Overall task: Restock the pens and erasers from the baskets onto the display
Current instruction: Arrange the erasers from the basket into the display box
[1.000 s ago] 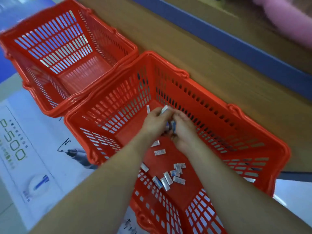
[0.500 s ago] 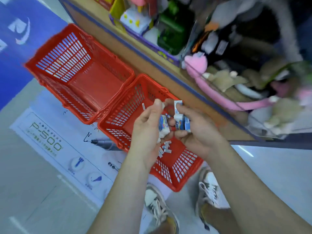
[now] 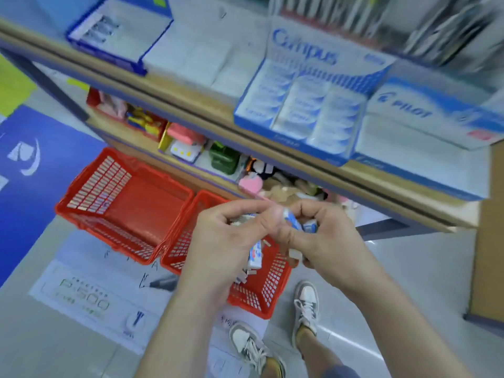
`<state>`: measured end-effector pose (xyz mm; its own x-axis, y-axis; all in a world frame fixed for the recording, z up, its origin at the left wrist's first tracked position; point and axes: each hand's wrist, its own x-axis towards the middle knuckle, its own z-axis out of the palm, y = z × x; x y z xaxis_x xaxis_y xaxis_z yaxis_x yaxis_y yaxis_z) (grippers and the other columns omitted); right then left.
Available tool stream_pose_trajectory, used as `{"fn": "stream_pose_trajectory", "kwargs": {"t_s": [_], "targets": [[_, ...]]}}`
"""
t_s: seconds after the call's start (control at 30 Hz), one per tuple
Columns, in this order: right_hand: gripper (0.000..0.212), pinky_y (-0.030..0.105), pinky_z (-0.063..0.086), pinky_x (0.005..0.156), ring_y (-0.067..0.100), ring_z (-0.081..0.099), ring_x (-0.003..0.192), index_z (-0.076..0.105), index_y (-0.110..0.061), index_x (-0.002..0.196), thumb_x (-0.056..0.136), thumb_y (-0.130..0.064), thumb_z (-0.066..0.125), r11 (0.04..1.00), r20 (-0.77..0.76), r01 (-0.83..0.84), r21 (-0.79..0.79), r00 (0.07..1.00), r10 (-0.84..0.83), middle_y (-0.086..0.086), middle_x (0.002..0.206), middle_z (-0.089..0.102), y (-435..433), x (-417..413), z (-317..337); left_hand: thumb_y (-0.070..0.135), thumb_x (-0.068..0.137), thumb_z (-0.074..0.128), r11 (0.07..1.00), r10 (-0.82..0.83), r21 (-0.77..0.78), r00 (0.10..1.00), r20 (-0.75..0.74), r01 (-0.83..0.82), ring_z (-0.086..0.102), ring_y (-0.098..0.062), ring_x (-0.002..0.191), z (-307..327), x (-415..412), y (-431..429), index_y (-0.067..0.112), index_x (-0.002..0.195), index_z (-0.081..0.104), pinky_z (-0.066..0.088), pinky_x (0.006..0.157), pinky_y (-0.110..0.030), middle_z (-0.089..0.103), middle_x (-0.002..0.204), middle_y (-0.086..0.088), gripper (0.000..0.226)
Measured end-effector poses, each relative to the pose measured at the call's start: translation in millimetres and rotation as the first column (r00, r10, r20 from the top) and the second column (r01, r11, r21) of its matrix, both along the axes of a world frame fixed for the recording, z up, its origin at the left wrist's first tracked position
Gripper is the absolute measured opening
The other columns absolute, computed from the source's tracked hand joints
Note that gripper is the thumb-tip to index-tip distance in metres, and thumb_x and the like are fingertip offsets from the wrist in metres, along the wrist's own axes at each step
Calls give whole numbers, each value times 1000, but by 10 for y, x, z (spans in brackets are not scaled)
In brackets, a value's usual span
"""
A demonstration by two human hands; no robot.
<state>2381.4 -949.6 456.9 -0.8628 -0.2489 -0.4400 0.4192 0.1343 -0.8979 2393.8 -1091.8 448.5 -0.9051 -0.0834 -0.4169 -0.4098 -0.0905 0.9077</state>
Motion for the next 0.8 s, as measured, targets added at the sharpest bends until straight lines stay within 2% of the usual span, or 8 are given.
{"fn": "stream_pose_trajectory", "kwargs": {"t_s": [0.13, 0.2, 0.3, 0.4, 0.5, 0.67, 0.73, 0.8], "targets": [[15, 25, 46, 47, 5, 55, 46, 66, -14, 72, 75, -19, 79, 981, -115, -58, 184, 990, 80, -4, 56, 64, 412, -53, 287, 37, 63, 74, 966, -247, -103, 964, -103, 236, 67, -5, 72, 360, -129, 233, 27, 78, 78, 52, 71, -22, 73, 72, 5, 19], [12, 31, 49, 52, 5, 55, 48, 68, -19, 74, 75, -16, 79, 972, -123, -51, 231, 989, 81, -5, 59, 65, 614, -108, 372, 38, 63, 76, 933, -315, -229, 938, -147, 278, 67, 0, 80, 445, -237, 376, 29, 77, 78, 50, 72, -16, 73, 81, 13, 17], [19, 26, 48, 55, 2, 58, 54, 66, -31, 79, 71, -27, 83, 950, -203, 0, 311, 977, 67, -14, 67, 66, 912, -196, 444, 40, 64, 79, 900, -348, -340, 920, -182, 273, 64, 7, 81, 534, -411, 683, 29, 73, 77, 42, 70, -6, 71, 81, 19, 15], [28, 19, 47, 55, 2, 59, 55, 63, -33, 87, 67, -38, 82, 948, -278, 191, 254, 953, -118, -15, 74, 68, 1183, -293, 503, 35, 68, 73, 952, -248, -217, 959, -139, 215, 66, -3, 68, 575, -572, 1031, 27, 73, 75, 51, 69, -20, 72, 70, 9, 10], [26, 26, 53, 56, 7, 57, 53, 69, -31, 85, 65, -44, 76, 943, -263, 254, 215, 945, -194, -6, 69, 67, 1418, -443, 551, 32, 67, 72, 990, -118, -78, 993, -26, 116, 70, -17, 65, 602, -713, 1338, 16, 73, 76, 55, 65, -30, 73, 70, -5, 17], [18, 60, 55, 63, 43, 67, 76, 74, -28, 93, 76, -35, 71, 944, -52, 328, 18, 944, -327, 1, 81, 74, 1650, -661, 492, 37, 70, 71, 993, -66, -92, 997, 49, 70, 70, -17, 77, 618, -902, 1575, 20, 77, 77, 55, 75, -30, 74, 78, -4, 20], [12, 44, 58, 51, 36, 66, 61, 73, -22, 96, 84, -22, 69, 936, 17, 353, -14, 936, -352, 3, 80, 74, 1681, -715, 481, 40, 72, 70, 985, -95, -139, 993, 67, 103, 70, -20, 84, 603, -953, 1597, 24, 80, 78, 54, 82, -36, 75, 81, -1, 19], [13, 23, 49, 42, 14, 59, 45, 71, -18, 98, 87, -14, 66, 914, 58, 402, -51, 915, -399, 5, 77, 74, 1686, -755, 468, 40, 75, 69, 966, -149, -202, 986, 72, 161, 70, -19, 87, 600, -1004, 1588, 28, 82, 77, 54, 86, -37, 75, 81, 3, 16]]}}
